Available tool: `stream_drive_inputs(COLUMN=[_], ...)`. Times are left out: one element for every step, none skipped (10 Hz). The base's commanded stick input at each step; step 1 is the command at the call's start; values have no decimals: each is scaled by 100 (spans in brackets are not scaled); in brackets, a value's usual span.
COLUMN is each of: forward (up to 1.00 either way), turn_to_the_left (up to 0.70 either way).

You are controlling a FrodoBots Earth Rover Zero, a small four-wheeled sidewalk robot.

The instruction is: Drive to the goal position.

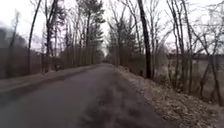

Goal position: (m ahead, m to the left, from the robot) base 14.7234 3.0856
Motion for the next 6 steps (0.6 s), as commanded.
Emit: stream_drive_inputs(forward=[85,85,85,85,85,85], turn_to_the_left=[0,0,0,0,0,0])
